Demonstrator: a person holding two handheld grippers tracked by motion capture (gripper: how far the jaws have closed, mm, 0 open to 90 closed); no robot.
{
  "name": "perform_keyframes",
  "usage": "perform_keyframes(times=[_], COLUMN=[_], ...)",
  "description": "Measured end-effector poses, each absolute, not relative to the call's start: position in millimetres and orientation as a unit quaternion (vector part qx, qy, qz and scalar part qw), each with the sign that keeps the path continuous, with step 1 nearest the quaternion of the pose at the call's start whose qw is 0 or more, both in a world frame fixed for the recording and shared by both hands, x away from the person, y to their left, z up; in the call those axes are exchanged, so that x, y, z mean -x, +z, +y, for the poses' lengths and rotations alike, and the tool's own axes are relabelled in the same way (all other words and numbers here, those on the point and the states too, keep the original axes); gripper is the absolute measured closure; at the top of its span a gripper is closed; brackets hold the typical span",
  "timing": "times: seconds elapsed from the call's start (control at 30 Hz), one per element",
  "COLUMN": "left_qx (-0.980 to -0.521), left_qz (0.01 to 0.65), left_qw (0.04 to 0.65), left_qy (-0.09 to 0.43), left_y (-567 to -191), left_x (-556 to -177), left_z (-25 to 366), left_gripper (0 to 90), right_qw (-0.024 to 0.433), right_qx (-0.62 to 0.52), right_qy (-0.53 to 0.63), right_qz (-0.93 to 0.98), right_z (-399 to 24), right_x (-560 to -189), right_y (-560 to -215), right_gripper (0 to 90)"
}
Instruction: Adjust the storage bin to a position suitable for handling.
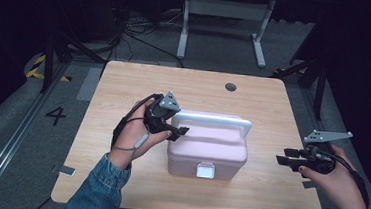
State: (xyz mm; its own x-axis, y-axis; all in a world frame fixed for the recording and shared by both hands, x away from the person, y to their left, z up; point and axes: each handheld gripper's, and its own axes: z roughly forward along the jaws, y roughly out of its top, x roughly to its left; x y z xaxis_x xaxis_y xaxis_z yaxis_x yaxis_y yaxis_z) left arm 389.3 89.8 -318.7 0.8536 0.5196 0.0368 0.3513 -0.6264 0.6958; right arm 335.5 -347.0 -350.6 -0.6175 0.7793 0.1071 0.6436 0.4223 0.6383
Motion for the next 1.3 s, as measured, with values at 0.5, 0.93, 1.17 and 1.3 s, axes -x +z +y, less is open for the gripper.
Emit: perform_keyframes(times=[0.5, 0.93, 1.17, 1.3], left_qx=[-0.894, -0.897, -0.891, -0.879], left_qz=[0.214, 0.229, 0.245, 0.26], left_qw=[0.357, 0.356, 0.368, 0.39], left_qy=[0.164, 0.129, 0.108, 0.089], left_y=[-313, -302, -295, -289], left_x=[-386, -394, -403, -406], left_z=[77, 79, 82, 88], left_gripper=[71.2, 77.1, 75.9, 71.8], right_qw=[0.099, 0.104, 0.109, 0.109], right_qx=[-0.427, -0.424, -0.423, -0.423], right_qy=[0.325, 0.329, 0.331, 0.332], right_qz=[0.838, 0.837, 0.836, 0.836], right_z=[-347, -348, -349, -349], right_x=[-334, -335, -335, -334], right_y=[-354, -352, -350, -350], right_gripper=[54.7, 54.4, 54.1, 54.1])
